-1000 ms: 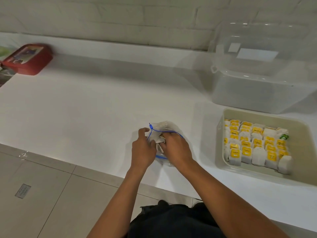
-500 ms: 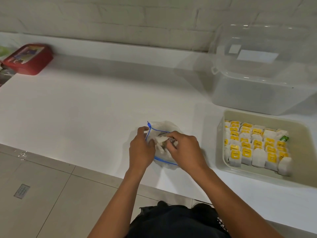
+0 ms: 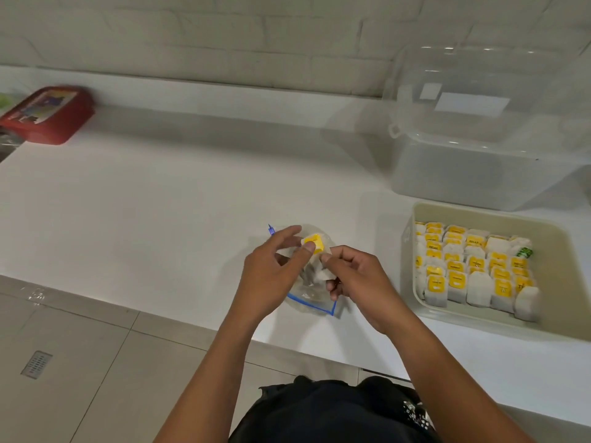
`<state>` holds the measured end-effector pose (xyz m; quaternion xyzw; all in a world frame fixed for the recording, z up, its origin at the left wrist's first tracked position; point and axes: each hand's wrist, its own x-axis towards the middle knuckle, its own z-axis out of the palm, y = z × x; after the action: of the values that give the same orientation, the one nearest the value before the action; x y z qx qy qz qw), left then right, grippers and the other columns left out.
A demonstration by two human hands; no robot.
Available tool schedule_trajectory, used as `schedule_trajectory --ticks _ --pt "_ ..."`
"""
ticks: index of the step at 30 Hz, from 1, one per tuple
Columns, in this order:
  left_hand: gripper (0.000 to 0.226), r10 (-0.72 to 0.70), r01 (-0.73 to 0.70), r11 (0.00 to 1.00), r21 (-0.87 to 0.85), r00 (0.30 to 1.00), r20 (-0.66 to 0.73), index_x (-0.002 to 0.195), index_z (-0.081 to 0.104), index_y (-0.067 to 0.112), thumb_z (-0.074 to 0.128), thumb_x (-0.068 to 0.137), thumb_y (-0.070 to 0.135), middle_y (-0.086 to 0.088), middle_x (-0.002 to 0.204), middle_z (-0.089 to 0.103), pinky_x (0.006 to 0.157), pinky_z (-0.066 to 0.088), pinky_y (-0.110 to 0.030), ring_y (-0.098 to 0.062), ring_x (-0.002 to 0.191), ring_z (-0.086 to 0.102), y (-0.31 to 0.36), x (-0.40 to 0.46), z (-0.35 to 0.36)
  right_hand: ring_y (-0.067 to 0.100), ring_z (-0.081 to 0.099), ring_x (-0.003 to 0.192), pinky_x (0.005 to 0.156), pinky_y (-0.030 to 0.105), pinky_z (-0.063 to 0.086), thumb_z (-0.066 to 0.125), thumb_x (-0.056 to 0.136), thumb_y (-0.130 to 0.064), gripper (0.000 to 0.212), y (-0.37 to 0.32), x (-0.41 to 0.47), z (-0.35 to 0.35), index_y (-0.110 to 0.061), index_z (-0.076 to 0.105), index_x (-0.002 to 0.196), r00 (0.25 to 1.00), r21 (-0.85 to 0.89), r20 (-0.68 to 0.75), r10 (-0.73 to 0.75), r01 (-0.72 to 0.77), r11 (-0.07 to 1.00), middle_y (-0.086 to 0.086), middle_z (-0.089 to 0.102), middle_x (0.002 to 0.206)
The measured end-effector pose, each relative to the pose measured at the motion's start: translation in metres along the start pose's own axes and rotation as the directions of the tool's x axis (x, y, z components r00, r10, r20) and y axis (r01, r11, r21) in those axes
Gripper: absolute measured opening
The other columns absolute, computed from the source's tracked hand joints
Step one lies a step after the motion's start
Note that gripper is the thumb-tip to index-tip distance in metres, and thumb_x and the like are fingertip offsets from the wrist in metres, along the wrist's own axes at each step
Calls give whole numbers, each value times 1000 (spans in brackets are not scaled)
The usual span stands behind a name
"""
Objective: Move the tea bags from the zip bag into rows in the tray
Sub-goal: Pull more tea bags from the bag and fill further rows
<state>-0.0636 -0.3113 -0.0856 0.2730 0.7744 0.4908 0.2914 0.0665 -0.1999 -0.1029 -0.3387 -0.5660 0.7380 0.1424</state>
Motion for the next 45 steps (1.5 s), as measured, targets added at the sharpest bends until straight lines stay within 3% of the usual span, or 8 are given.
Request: schedule_trajectory --ticks 3,7,18,28,31,35,39,45 --pt "12 -30 33 997 -69 999 33 103 74 36 70 92 34 11 92 75 81 56 -30 -8 79 70 0 2 5 21 58 65 62 31 52 68 93 -12 10 -1 -2 0 -7 72 101 999 45 50 8 -11 999 9 68 82" --pt "6 -63 62 976 -207 998 0 92 74 25 68 94 23 6 77 70 63 45 -21 -7 68 63 3 2 6 20 64 68 66 27 56 69 89 1 24 -5 -6 -4 -3 68 113 995 56 95 23 -29 998 12 67 79" --pt "7 20 -28 984 -177 999 -45 93 72 24 65 96 24 5 82 72 63 47 -19 -8 75 65 21 -3 16 25 64 58 53 33 53 58 95 -1 13 -17 -15 -22 -11 65 91 992 -67 -88 -87 81 994 17 64 79" --pt "11 28 -24 975 -220 999 16 99 77 21 66 95 21 18 83 75 65 43 -13 3 67 60 54 3 59 26 73 72 49 31 47 43 87 16 46 -33 -36 -89 -14 74 102 969 -137 -137 -206 187 973 17 72 100" --pt "12 40 -38 982 -185 999 3 92 77 20 66 95 18 21 59 62 59 39 -13 3 52 50 66 7 80 30 68 66 45 28 44 55 91 9 31 -40 -45 -122 -15 74 98 953 -206 -198 -229 188 960 15 72 84" --pt "10 171 -170 985 -18 983 70 90 79 32 70 92 28 14 91 69 69 40 -11 -2 69 58 77 11 112 16 58 59 51 22 42 73 88 -16 10 -44 -55 -169 -25 76 86 933 -401 -248 -262 148 904 -5 68 74" --pt "6 296 -345 922 176 921 254 90 78 31 72 91 31 12 94 66 69 38 -6 -3 84 62 88 14 143 14 54 58 66 15 43 79 84 -25 13 -38 -57 -209 -35 72 76 907 -651 -261 -332 88 754 -17 64 89" --pt "11 364 -494 810 316 846 390 99 78 34 72 90 36 11 99 54 78 38 -10 -1 89 55 91 21 182 8 60 73 76 29 50 77 83 -34 11 -27 -54 -245 -38 70 76 963 -761 -155 -219 25 649 -20 64 95"
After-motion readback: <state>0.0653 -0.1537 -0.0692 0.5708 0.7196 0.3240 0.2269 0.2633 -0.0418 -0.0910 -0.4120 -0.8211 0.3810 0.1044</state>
